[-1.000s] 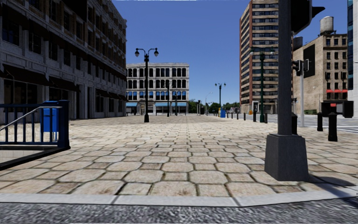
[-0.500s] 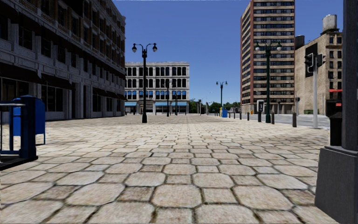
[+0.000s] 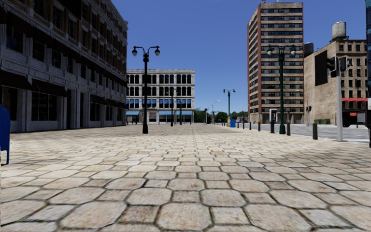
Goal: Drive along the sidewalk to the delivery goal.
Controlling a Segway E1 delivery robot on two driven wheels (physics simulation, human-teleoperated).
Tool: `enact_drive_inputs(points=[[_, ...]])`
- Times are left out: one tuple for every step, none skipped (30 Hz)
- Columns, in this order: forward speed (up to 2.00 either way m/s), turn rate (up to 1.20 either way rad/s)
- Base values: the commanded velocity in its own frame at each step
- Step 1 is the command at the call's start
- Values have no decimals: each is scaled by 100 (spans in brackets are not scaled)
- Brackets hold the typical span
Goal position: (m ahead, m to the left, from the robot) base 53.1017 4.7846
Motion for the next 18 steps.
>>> enact_drive_inputs(points=[[179,0],[179,0],[179,0],[179,0],[179,0],[179,0],[179,0],[179,0],[179,0],[179,0],[179,0],[179,0],[179,0],[179,0],[179,0],[179,0],[179,0],[179,0]])
